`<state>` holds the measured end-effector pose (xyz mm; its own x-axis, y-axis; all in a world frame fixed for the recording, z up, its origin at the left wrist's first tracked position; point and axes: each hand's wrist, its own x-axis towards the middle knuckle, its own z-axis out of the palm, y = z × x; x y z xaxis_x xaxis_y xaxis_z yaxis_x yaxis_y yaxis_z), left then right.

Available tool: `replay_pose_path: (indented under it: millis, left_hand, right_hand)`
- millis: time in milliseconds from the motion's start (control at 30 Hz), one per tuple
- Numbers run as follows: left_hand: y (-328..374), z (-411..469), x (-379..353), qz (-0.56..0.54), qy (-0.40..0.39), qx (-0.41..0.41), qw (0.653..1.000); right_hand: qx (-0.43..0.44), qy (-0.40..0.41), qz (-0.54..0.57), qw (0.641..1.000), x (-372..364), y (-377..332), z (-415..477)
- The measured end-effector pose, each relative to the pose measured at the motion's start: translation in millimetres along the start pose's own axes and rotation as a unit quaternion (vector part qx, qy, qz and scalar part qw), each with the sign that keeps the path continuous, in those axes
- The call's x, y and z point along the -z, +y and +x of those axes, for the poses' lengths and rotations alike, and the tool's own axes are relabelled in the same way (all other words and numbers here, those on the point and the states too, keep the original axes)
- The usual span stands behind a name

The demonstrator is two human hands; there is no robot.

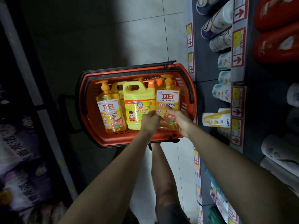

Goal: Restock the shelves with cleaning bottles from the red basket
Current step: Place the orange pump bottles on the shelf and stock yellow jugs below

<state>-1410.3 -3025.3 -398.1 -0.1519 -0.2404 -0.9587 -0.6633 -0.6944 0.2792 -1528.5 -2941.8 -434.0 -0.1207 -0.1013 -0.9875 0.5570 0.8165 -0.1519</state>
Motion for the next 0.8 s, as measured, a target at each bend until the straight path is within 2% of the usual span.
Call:
replay_pose_path:
  millis: [233,400,467,533,600,800]
  left_hand:
    - [2,-47,8,-0.049,0.004,0.029,0.998]
    - [18,-107,20,-0.131,0.0,0.011,0.991]
    - [32,-134,24,-0.19,-0.019,-0.003,0.982]
    - [48,-163,33,-0.24,-0.07,-0.034,0.968]
    - [61,-194,44,-0.249,-0.087,-0.062,0.963]
    - [79,-289,83,-0.298,-0.033,-0.153,0.942]
  right_hand:
    - [0.028,0.012,0.026,0.999,7,4,-50]
    - [0.064,0.017,0.016,0.998,12,-5,-118]
    - [0.094,-0.011,0.011,0.995,11,-16,-151]
    - [0.13,-0.049,-0.009,0.99,8,-31,-189]
    - [0.161,-0.078,-0.037,0.983,5,-48,-224]
    - [0.239,-0.146,-0.088,0.956,-16,-86,-320]
